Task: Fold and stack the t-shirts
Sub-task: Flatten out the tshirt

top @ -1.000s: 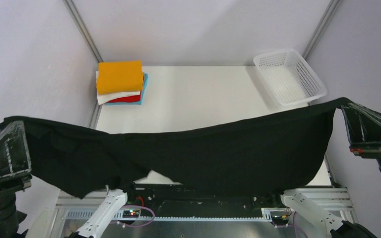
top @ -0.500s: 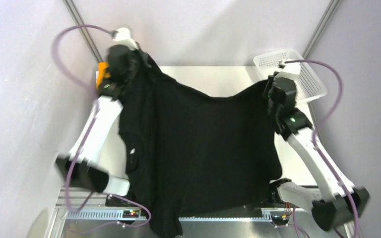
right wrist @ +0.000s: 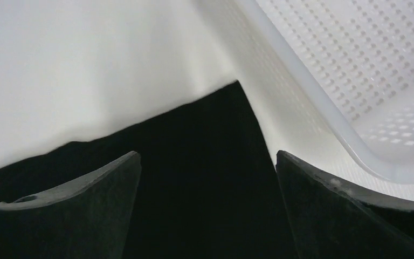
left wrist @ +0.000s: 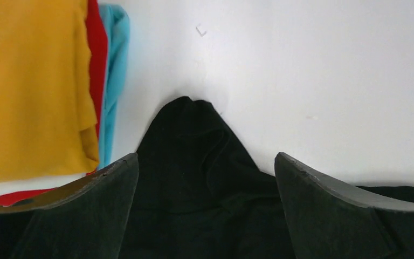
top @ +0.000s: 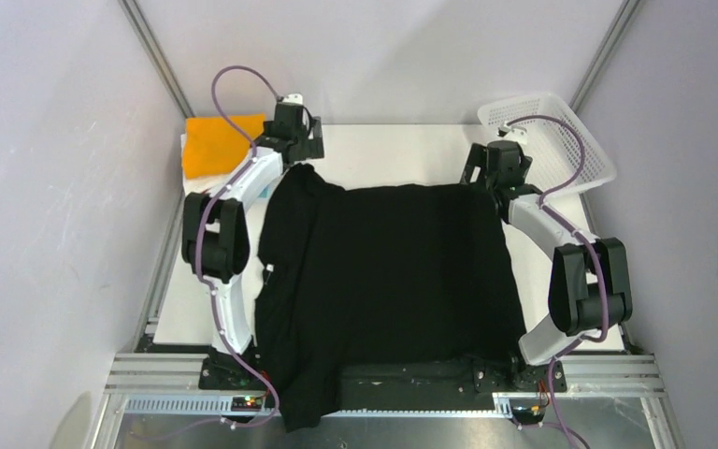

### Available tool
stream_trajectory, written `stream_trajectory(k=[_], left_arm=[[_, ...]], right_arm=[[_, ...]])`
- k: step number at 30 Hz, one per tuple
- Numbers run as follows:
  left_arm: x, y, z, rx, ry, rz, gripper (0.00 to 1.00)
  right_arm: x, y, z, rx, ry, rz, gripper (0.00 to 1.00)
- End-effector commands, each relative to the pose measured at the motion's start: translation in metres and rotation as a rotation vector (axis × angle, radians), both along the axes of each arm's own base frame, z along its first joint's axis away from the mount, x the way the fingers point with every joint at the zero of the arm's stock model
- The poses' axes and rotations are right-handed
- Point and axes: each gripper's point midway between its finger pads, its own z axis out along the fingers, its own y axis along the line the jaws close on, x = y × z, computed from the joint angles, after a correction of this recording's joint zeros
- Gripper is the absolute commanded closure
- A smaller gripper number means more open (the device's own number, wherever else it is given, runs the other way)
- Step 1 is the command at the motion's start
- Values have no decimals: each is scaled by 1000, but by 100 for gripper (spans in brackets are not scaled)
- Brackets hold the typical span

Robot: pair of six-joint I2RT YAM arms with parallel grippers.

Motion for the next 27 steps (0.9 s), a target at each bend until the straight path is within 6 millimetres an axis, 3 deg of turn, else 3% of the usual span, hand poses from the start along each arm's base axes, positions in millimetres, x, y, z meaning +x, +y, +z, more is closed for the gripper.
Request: stream_trajectory(k=[1,4,8,11,12,14,21,25,27], left_arm=[[-8,5,97,-77,-203,36,0],[-36,3,99,-139,-186,39,0],[-91,-13,79,-270,-103,-17,0],[-134,-22,46,-333,-13,-29,0],[-142,-26,43,-346,-1,-41,0],[-158,-28,11,-350,77,-30,0],[-163,-35,-53,-373,256,7,0],[-152,-29,-79,-373,318,45,0],[-147,-15,-99,-399,368,92,0]], right_arm=[[5,18,69,92,-148,66,1],[-16,38,66,171,-81,141,1],[-51,66,36,255,68,226,1],[-75,80,13,287,152,274,1],[-82,82,2,291,184,276,1],[-93,84,-17,312,242,273,1],[-105,95,-71,366,381,295,1],[-101,87,-96,392,435,257,1],[-97,85,-103,419,443,254,1]])
